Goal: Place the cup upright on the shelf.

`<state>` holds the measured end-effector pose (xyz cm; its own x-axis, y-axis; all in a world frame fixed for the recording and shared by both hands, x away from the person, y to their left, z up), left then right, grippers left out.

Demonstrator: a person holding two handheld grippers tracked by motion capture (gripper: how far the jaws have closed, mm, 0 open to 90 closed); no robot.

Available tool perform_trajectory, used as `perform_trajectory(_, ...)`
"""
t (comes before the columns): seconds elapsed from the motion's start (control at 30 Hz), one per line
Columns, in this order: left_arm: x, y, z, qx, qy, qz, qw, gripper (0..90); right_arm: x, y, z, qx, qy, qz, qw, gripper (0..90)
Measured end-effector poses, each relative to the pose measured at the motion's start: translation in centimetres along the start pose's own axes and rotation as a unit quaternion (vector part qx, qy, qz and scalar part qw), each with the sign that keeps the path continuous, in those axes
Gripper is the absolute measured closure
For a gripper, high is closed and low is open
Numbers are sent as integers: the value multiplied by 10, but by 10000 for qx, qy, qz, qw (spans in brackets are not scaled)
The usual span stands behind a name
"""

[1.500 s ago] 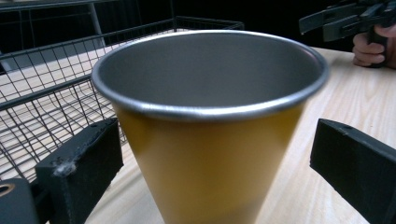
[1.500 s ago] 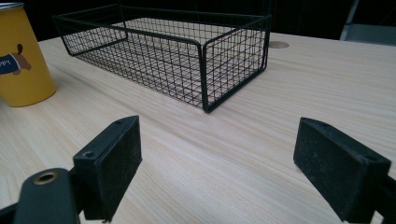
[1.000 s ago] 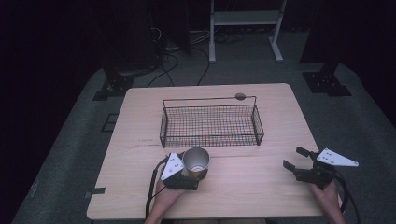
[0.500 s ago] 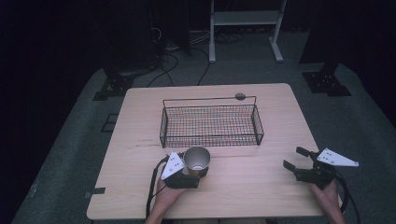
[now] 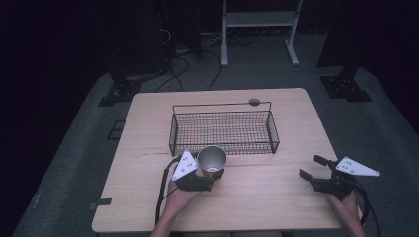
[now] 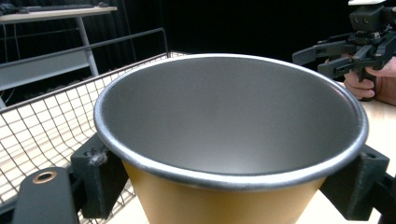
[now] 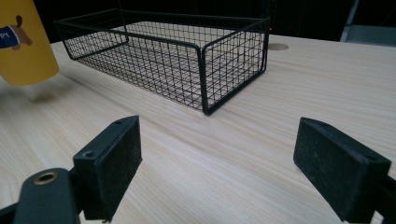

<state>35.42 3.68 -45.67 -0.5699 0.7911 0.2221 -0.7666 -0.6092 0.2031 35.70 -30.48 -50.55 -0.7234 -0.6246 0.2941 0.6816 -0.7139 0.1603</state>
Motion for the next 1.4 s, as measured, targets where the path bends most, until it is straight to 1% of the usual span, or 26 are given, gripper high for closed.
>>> perform_trajectory(0.23, -3, 0, 8, -4, 5, -70, 10000, 142, 0, 0, 0, -3, 5, 1, 10000, 141)
perform_trajectory(0.27, -4, 1, 11, -7, 0, -111, 9999, 142, 0, 0, 0, -3, 6, -1, 10000, 141)
perform_trajectory(0.4, -6, 0, 16, -32, 3, -138, 9999, 142, 0, 0, 0, -2, 8, -1, 10000, 141)
perform_trajectory(0.53, -10, 0, 26, -24, 26, -218, 9998, 142, 0, 0, 0, -5, 12, -1, 10000, 141)
perform_trajectory(0.67, -14, -1, 31, -50, -12, -264, 9996, 142, 0, 0, 0, 2, 7, 8, 10000, 142)
perform_trajectory(0.8, -16, -1, 36, -14, -24, -337, 9994, 143, 0, 0, 0, -2, 18, 11, 10000, 141)
perform_trajectory(0.9, -17, -2, 38, -19, -15, -344, 9994, 142, 0, 0, 0, -10, 29, 12, 10000, 141)
perform_trajectory(1.07, -19, -6, 48, 19, 4, -410, 9992, 143, 0, 0, 1, -18, 36, 16, 10000, 141)
perform_trajectory(1.17, -20, -8, 51, 13, -5, -402, 9992, 143, 0, 0, 1, -20, 39, 16, 10000, 141)
perform_trajectory(1.4, -28, -15, 65, -10, -28, -439, 9990, 143, 1, 0, 1, -30, 47, 22, 10000, 141)
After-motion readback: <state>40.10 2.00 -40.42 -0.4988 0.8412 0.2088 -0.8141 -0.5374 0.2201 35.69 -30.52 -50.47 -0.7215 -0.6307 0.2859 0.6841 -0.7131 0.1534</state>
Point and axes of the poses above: each handheld gripper's, and its own axes: x roughly backward along the jaws, z roughly out of its top, y roughly to its right, the point moved 9 cm from there along -x, roughly forward along the jaws, and after that the axes turned 15 degrees about x, right-handed, at the moved point
